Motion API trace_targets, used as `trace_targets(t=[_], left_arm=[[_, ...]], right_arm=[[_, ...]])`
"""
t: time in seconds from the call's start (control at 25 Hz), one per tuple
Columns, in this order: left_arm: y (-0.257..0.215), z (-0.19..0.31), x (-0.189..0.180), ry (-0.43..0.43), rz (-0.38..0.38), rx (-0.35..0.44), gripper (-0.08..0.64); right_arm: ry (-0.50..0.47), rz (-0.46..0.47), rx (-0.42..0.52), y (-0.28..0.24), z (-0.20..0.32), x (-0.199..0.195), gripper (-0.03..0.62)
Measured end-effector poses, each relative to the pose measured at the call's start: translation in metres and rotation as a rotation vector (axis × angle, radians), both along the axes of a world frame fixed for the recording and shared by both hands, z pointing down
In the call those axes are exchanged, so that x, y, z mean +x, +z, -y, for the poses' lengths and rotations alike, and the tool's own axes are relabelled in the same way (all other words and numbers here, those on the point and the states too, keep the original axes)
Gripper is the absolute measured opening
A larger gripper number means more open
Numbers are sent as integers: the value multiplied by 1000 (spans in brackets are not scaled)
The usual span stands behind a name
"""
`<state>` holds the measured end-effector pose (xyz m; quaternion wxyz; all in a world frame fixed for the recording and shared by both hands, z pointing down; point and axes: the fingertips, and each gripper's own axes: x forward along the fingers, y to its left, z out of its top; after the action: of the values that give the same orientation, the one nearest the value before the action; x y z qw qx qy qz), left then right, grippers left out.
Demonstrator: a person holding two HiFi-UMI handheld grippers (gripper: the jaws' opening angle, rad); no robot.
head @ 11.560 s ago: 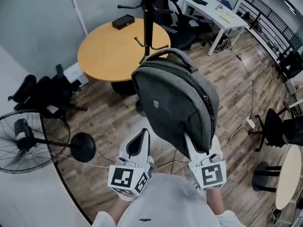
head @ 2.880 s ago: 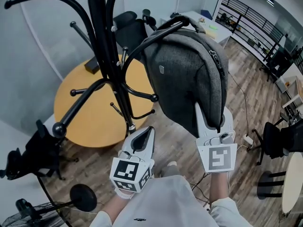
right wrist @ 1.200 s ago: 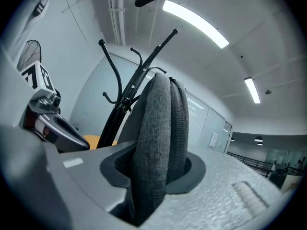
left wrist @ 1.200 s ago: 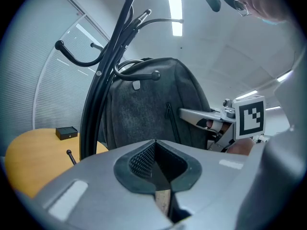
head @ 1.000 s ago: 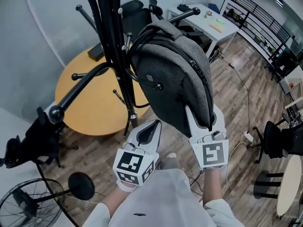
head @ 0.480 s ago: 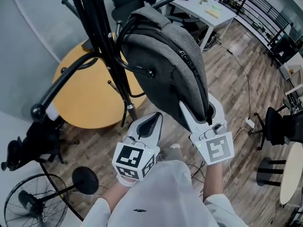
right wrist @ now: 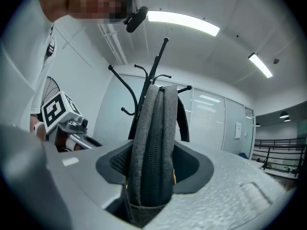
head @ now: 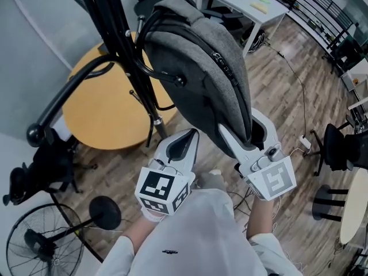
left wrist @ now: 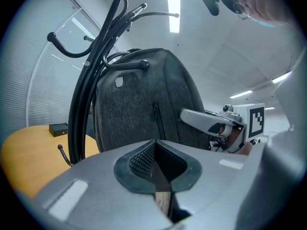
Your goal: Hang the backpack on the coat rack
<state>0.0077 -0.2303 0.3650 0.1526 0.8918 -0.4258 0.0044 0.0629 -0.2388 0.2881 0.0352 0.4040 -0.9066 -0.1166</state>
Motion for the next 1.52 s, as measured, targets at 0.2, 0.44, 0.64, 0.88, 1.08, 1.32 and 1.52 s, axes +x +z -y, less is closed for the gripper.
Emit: trace_targets(t=[0.2, 0.44, 0.64, 0.88, 1.08, 1.32, 1.52], left_arm=[[1, 5, -3, -1, -2, -2, 17], [0, 4, -3, 5, -10, -1, 17], [-2, 4, -3, 14, -20, 9, 17], [-3, 6, -6, 17, -27, 13, 17], [-2, 7, -6, 22, -30, 13, 17], [-2, 8, -3, 30, -27, 11, 17], [-2, 7, -1, 29, -26, 13, 17]], right_arm=[[-21, 5, -27, 3, -5, 1, 206], [-20, -2, -47, 0, -20, 6, 209], [7, -8, -59, 1, -27, 18, 207], [43, 23, -63, -3, -34, 31, 207], [38, 86, -81, -5, -38, 41, 207], [-14, 189, -76, -21, -52, 47, 206], [23, 179, -83, -15, -50, 53, 198]])
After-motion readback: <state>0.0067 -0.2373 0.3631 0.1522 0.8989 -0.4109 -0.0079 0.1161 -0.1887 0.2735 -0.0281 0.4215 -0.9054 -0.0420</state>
